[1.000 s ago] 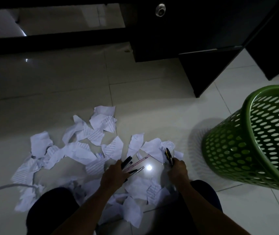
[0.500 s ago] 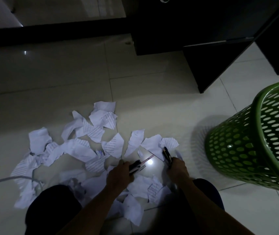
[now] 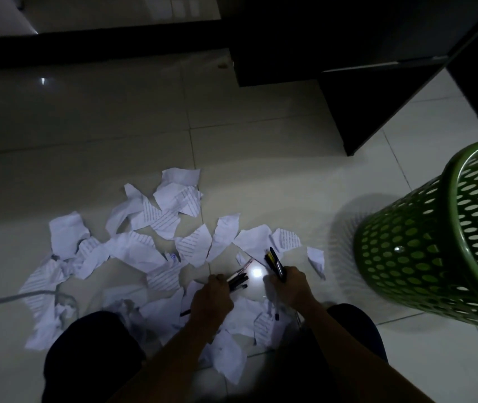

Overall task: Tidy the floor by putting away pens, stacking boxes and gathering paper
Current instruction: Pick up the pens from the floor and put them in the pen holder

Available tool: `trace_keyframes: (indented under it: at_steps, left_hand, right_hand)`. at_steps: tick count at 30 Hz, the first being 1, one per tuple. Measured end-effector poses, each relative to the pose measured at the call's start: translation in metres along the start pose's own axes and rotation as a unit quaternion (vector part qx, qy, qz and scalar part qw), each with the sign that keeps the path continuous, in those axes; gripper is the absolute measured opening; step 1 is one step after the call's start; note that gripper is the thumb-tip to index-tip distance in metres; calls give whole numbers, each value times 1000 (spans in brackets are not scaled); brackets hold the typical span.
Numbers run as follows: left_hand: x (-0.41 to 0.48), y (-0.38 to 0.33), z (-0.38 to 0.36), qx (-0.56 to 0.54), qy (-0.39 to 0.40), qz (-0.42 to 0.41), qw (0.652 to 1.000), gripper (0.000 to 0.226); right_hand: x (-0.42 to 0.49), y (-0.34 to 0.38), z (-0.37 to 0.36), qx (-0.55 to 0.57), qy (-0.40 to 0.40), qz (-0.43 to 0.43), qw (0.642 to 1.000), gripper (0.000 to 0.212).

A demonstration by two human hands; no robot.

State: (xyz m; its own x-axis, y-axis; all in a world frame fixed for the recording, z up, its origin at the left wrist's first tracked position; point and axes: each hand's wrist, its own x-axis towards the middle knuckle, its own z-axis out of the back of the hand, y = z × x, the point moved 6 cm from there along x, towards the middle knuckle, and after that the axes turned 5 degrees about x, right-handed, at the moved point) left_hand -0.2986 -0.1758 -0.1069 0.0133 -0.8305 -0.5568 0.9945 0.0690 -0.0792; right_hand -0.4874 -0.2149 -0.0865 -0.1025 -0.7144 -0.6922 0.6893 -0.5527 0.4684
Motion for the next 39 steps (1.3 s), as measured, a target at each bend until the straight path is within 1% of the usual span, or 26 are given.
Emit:
trace_keyframes:
  at_steps: [4,6,7,9,10,12,13,14,15,16,18,19,21,23,25,26,27,28,29,32,34,35,37,39]
  left_hand:
    - [4,1,-5,-31,-7,20,999,47]
    - [4,3,-4,-48,-33,25,998,46]
    - [5,2,-4,-68,-47,8,997,42]
    - [1,-1,-11,-38,10,-24,999,30]
    - [8,3,-24,-57,20,-30,998,33]
    - [11,6,-20,-79,17,-27,996,53]
    - [2,4,-11,-131,66,-25,989,58]
    - [-4,5,2,-185,66,1,981,56]
    - [-2,6,2,-194,64,25,979,48]
    - [-2,8,3,-216,41,16,975,42]
    - [2,17,7,-159,-20,6,987,34]
    - [3,20,5,-163,0,-5,987,35]
    - [8,33,-11,-149,-24,-7,989,39]
    - [4,36,0,-157,-34,-29,987,32]
    - [0,43,21,-200,-78,-6,977,25]
    - [-2,45,25,-241,-66,4,968,21]
    - [-5,46,29,-248,-66,9,966,20]
    - [-7,49,32,-259,-87,11,962,20]
    - [-8,52,34,-297,-70,28,952,20]
    - [-12,71,39,-314,-62,73,945,24]
    - [-14,77,47,-322,-67,74,941,26]
    - [-15,80,53,-330,-79,71,938,27]
    - [-17,91,60,-345,-97,86,930,29]
    - [-21,101,66,-372,-100,102,917,27]
  right_hand:
    - [1,2,-2,0,8,6,1000,19]
    - [3,3,-2,1,5,6,1000,21]
    - [4,3,-2,1,3,8,1000,22]
    - [5,4,-2,-3,3,12,1000,27]
    - [7,5,-2,-4,3,14,1000,28]
    - [10,4,-2,3,0,16,1000,22]
    - [12,3,-2,9,1,13,1000,20]
    - [12,3,-2,13,1,15,1000,21]
    - [12,3,-3,11,3,17,1000,22]
    - [11,4,-4,9,5,22,1000,24]
    - [11,4,-7,7,11,25,1000,30]
    - [12,2,-9,7,15,21,1000,33]
    - [12,0,-12,10,19,14,1000,35]
    - [11,1,-17,12,20,12,1000,36]
    - [9,6,-22,22,24,14,999,34]
    - [8,9,-25,23,27,15,999,33]
    - [9,10,-29,28,30,15,999,35]
    - [11,10,-33,38,33,16,999,35]
    - [13,9,-38,57,37,15,998,34]
    - [10,19,-46,81,52,21,995,20]
    - [1,33,-48,103,63,26,992,7]
    - [-3,40,-49,127,70,20,989,4]
    - [-7,50,-51,155,60,19,986,7]
    - [-7,59,-53,147,39,43,987,9]
